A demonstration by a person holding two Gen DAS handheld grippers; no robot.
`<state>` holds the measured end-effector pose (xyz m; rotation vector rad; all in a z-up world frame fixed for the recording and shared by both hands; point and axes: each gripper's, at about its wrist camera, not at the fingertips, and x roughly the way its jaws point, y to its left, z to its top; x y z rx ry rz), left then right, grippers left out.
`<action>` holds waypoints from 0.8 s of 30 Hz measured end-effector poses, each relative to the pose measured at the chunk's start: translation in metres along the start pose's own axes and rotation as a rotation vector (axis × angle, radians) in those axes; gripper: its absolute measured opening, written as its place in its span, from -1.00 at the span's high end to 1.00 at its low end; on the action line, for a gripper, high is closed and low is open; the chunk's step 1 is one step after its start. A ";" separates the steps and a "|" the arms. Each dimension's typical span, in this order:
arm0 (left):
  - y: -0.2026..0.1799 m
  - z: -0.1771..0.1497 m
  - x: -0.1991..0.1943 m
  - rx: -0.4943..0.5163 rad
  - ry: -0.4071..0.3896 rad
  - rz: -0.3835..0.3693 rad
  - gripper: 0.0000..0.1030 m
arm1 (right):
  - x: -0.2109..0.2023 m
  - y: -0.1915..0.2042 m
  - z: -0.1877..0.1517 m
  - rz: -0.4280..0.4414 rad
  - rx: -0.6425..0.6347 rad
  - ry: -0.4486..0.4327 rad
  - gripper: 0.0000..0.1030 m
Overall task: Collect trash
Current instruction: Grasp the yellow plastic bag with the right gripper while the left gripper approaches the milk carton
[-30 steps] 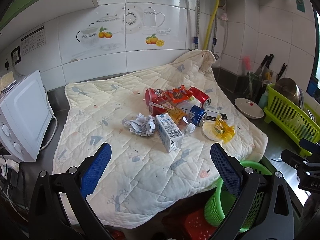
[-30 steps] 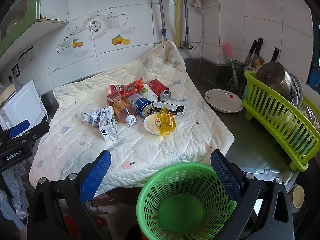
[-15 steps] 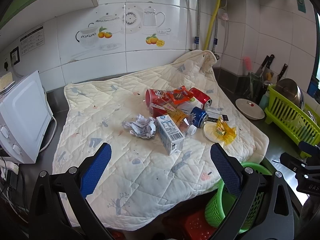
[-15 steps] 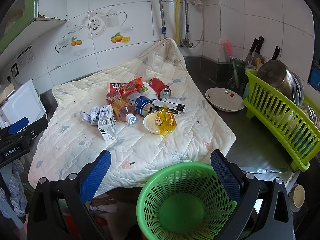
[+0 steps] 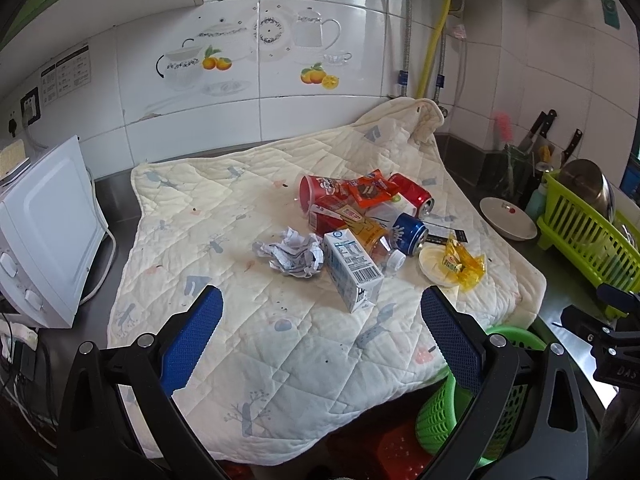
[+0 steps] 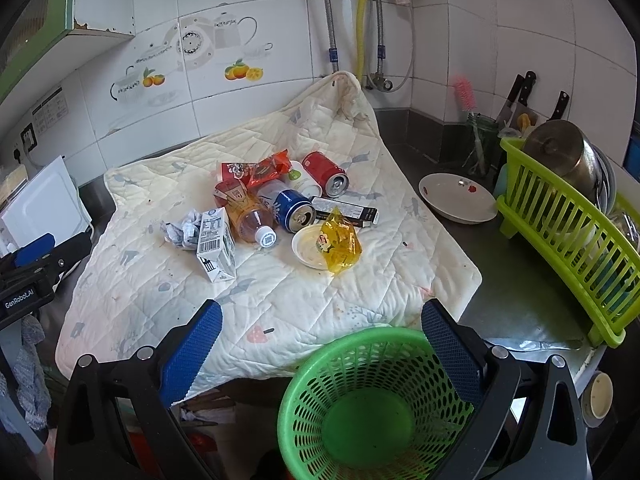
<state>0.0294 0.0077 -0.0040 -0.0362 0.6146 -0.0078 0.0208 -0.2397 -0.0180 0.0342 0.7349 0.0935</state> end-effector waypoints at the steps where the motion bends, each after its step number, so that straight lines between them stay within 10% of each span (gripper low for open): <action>1: 0.002 0.000 0.001 0.000 0.003 0.001 -0.90 | 0.002 0.000 0.000 -0.001 -0.001 0.004 -0.88; 24: 0.034 0.010 0.050 -0.016 0.073 0.005 -0.79 | 0.101 -0.014 0.034 0.005 0.004 0.081 -0.87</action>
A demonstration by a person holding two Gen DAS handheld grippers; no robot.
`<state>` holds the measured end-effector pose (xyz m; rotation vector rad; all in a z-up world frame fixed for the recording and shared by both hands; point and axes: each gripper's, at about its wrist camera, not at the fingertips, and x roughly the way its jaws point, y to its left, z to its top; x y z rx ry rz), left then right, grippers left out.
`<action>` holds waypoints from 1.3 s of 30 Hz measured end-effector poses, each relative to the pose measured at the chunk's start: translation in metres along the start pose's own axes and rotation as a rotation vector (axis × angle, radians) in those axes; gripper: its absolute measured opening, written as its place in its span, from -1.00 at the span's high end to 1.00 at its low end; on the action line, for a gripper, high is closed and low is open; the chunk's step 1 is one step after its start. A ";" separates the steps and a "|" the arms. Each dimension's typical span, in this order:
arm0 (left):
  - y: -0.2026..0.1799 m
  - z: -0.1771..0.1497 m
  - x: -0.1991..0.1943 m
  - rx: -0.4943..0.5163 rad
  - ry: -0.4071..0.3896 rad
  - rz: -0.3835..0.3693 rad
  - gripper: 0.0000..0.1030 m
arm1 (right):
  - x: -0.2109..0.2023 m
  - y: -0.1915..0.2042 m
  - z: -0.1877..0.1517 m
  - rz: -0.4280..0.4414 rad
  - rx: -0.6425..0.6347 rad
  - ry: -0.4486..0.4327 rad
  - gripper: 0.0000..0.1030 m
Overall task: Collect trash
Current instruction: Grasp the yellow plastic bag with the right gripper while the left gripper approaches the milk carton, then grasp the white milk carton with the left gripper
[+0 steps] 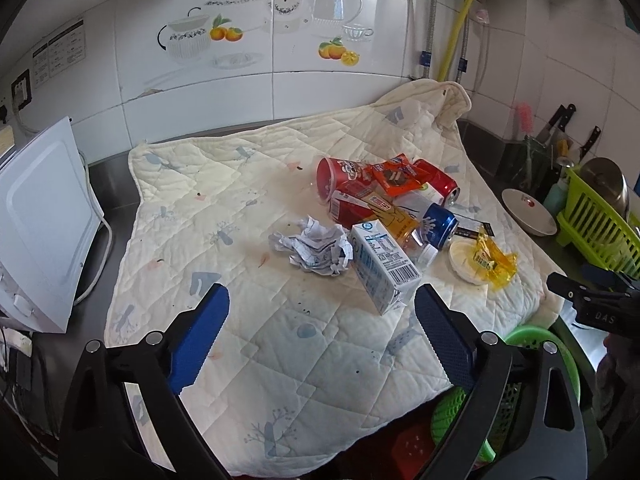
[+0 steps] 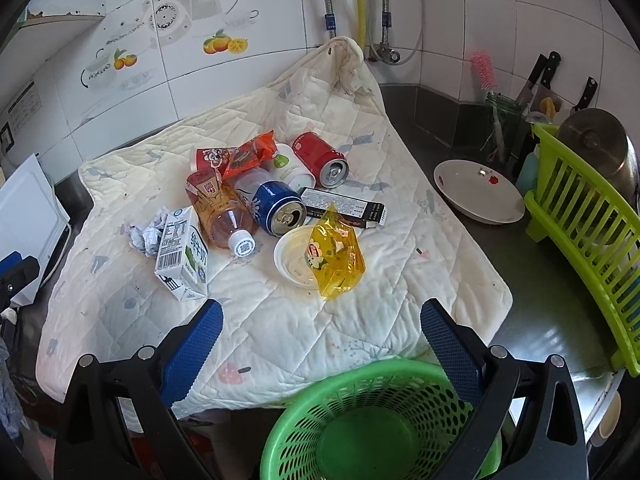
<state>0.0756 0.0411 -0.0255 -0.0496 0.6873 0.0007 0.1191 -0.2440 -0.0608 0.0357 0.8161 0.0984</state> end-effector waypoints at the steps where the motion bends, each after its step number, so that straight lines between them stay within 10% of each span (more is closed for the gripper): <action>1: 0.001 0.001 0.002 0.001 0.002 0.000 -0.79 | 0.005 0.000 0.003 0.004 -0.003 0.003 -0.87; 24: -0.011 0.024 0.074 0.053 0.107 -0.096 -0.61 | 0.140 -0.013 0.040 -0.018 -0.094 0.161 -0.70; 39: -0.052 0.027 0.157 0.060 0.279 -0.199 -0.33 | 0.146 -0.014 0.039 -0.005 -0.070 0.179 -0.06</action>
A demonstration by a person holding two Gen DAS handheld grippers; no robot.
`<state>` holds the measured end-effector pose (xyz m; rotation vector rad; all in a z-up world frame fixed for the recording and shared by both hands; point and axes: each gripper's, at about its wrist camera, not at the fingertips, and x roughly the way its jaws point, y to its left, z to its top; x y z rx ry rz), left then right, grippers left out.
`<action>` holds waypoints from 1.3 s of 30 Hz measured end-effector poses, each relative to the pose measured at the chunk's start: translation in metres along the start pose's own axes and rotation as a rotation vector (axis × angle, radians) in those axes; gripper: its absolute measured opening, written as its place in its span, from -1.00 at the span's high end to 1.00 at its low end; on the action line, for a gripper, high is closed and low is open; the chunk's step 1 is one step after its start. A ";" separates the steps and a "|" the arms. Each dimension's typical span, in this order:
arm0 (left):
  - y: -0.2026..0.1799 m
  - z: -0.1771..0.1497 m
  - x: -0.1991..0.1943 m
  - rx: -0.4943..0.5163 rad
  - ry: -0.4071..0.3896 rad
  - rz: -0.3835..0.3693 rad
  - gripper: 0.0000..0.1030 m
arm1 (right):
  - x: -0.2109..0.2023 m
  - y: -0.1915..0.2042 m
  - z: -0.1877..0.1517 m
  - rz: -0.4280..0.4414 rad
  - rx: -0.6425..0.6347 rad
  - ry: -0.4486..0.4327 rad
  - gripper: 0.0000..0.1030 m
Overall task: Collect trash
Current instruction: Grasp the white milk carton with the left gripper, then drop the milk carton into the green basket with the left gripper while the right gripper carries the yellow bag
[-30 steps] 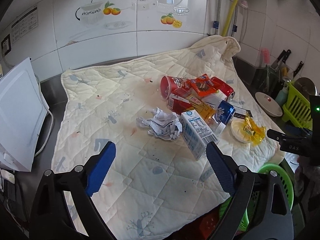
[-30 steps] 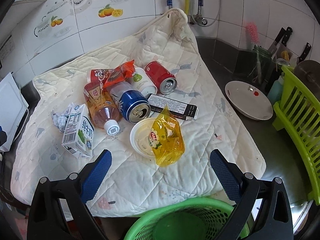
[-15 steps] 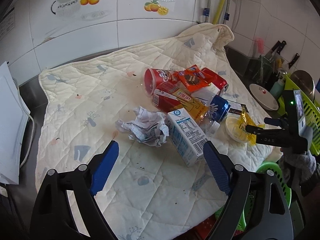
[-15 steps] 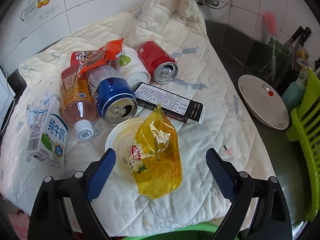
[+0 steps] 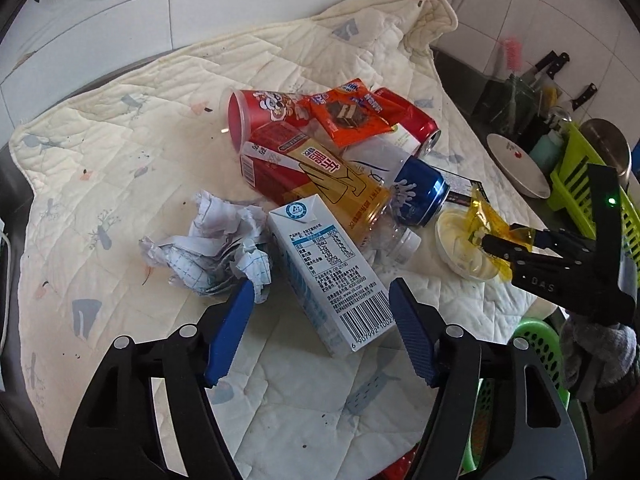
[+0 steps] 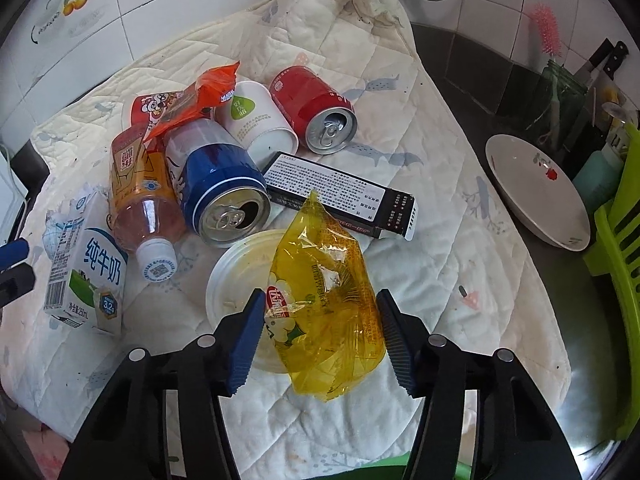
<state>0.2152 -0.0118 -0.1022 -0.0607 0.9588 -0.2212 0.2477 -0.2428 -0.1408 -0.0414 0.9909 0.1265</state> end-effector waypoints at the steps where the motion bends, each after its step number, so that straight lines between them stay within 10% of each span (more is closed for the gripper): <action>1: 0.000 0.001 0.005 -0.003 0.014 0.002 -0.33 | -0.002 0.000 0.000 0.006 0.005 -0.003 -0.05; 22: -0.005 0.013 0.044 -0.037 0.092 0.001 -0.10 | -0.110 0.004 -0.047 0.025 0.083 -0.155 -0.05; 39: -0.019 -0.030 -0.050 -0.023 -0.016 -0.097 0.11 | -0.159 -0.001 -0.100 0.033 0.103 -0.187 -0.05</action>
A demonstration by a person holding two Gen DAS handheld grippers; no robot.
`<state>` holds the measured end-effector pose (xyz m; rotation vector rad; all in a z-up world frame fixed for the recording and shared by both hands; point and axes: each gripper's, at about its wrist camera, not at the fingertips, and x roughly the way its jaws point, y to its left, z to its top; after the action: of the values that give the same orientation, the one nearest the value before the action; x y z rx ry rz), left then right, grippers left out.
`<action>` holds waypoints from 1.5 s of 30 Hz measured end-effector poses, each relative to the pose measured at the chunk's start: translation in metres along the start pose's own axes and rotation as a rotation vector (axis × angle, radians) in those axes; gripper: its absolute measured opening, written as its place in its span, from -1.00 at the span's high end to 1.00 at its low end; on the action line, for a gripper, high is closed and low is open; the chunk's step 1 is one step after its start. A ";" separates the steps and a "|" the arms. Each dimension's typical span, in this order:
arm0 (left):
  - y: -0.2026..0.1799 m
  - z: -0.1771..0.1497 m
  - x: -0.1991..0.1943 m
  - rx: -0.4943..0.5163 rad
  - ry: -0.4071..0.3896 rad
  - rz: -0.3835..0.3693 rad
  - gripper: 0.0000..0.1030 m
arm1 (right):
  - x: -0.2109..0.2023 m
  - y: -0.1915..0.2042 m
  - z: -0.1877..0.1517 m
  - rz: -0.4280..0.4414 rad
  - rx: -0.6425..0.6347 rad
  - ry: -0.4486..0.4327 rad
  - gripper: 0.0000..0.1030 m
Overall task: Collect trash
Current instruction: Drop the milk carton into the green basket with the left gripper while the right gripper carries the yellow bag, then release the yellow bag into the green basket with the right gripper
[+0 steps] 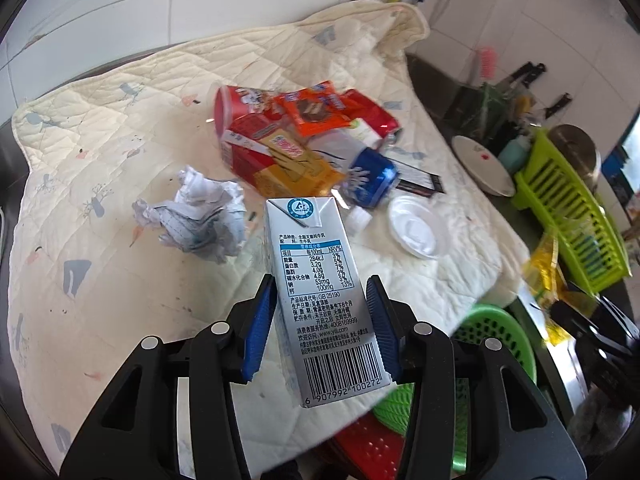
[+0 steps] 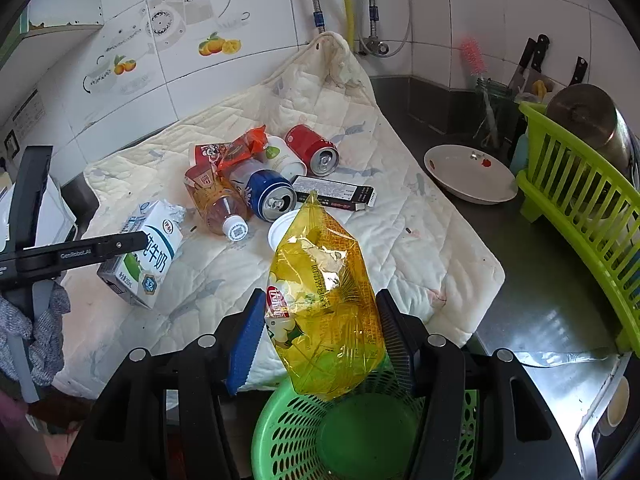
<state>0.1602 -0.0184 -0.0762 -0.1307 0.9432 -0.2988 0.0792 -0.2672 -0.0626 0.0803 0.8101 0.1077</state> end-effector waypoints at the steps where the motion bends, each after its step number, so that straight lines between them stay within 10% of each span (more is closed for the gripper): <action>1: -0.007 -0.003 -0.006 0.015 -0.006 -0.012 0.11 | -0.004 -0.002 -0.002 -0.002 0.002 -0.004 -0.05; 13: -0.117 -0.058 0.006 0.230 0.077 -0.238 0.11 | -0.056 -0.061 -0.038 -0.114 0.086 -0.029 -0.05; 26: -0.202 -0.113 0.059 0.385 0.196 -0.287 -0.10 | -0.101 -0.110 -0.081 -0.202 0.175 -0.029 -0.05; 45: -0.144 -0.087 0.001 0.262 0.029 -0.180 -0.39 | -0.080 -0.088 -0.096 -0.118 0.159 0.022 -0.09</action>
<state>0.0620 -0.1539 -0.0926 0.0299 0.9144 -0.5889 -0.0394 -0.3613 -0.0808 0.1813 0.8432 -0.0675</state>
